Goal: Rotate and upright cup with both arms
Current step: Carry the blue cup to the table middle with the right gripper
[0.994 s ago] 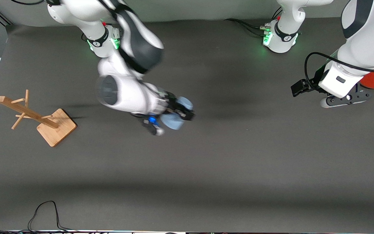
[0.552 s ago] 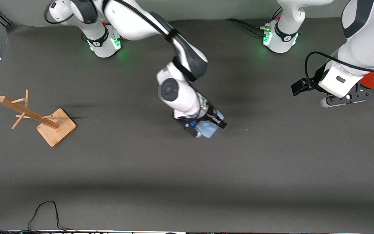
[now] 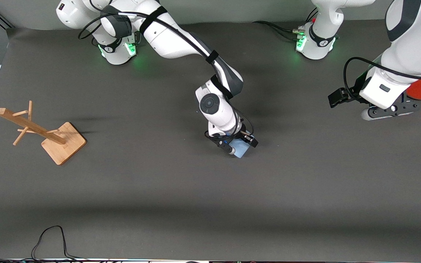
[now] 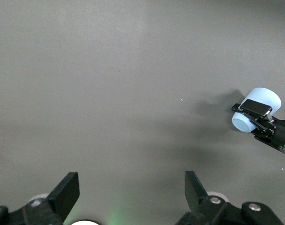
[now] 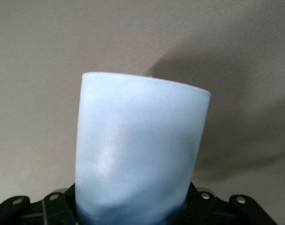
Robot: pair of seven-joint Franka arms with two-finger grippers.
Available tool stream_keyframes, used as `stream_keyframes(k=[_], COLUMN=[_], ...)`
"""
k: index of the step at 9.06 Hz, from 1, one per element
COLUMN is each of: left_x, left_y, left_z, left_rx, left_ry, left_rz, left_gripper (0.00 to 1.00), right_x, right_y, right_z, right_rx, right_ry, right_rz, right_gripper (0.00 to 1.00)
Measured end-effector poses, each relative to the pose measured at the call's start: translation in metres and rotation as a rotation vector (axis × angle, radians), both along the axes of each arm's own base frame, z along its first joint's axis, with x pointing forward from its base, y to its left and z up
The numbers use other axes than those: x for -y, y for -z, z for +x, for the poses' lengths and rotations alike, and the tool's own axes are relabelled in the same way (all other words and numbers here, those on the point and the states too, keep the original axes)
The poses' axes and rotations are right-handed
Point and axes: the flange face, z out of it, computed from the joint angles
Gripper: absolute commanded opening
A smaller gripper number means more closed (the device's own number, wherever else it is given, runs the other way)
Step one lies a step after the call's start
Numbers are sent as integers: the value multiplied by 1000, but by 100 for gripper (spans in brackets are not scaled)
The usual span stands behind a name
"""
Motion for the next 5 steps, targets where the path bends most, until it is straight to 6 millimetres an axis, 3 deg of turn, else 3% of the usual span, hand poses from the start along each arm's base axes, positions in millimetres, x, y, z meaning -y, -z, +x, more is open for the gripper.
stream_keyframes(k=[2, 5], left_x=[1, 5], left_y=[1, 1], left_z=[1, 2], left_rx=[-2, -1], left_ry=[1, 9], left_rz=[0, -2], left_gripper=[100, 100], right_x=[2, -4], right_y=[16, 2], right_z=[-11, -15], right_rx=[25, 10], right_ry=[-7, -27], right_rz=[-16, -17], right_gripper=[100, 100])
